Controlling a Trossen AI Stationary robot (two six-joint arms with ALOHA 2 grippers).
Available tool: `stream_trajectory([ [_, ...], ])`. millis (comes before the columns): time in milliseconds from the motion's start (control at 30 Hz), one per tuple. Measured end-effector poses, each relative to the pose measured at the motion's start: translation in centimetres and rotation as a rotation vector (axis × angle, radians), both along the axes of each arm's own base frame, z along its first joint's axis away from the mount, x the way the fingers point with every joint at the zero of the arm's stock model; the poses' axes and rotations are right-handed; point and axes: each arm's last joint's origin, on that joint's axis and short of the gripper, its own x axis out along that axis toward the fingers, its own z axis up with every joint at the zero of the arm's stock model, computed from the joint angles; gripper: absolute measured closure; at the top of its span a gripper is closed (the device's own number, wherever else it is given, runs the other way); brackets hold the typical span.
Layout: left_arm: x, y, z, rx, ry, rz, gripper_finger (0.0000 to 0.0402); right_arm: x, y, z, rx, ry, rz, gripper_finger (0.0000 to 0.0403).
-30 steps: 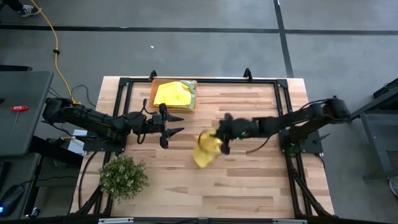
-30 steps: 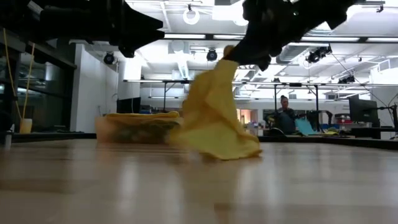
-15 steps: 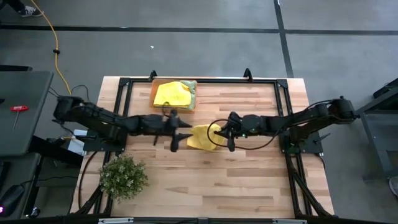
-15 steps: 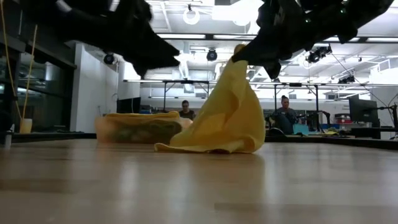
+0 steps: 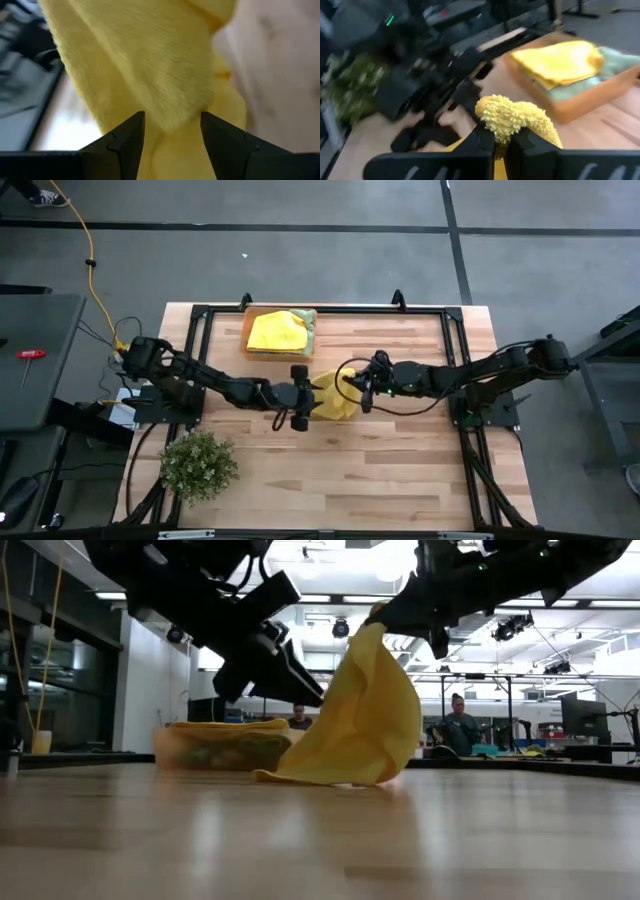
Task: Fold microfiber towels
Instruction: Fold the yellow microfiber cloth
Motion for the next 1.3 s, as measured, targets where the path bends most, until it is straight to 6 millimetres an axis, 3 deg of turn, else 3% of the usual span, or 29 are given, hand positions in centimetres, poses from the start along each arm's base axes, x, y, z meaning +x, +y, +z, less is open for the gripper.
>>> stream_trajectory([
  [300, -0.3, -1.8, 0.4, 0.257, 0.028, 0.145, 0.0218, -0.1, -0.5, 0.3, 0.074, -0.071, -0.212, 0.0401],
  [467, 0.0, -1.3, 0.4, 0.285, -0.015, 0.222, 0.0218, 0.0, -0.5, 0.7, 0.079, -0.114, -0.217, 0.0401],
  [933, 2.1, -0.7, -2.0, 0.475, -0.094, 0.341, 0.0218, 0.0, -0.5, 1.0, 0.080, -0.142, -0.215, 0.0401],
  [1300, 3.4, -2.2, 0.1, 0.563, -0.120, 0.416, 0.0218, 0.0, -0.4, 1.1, 0.078, -0.146, -0.212, 0.0401],
])
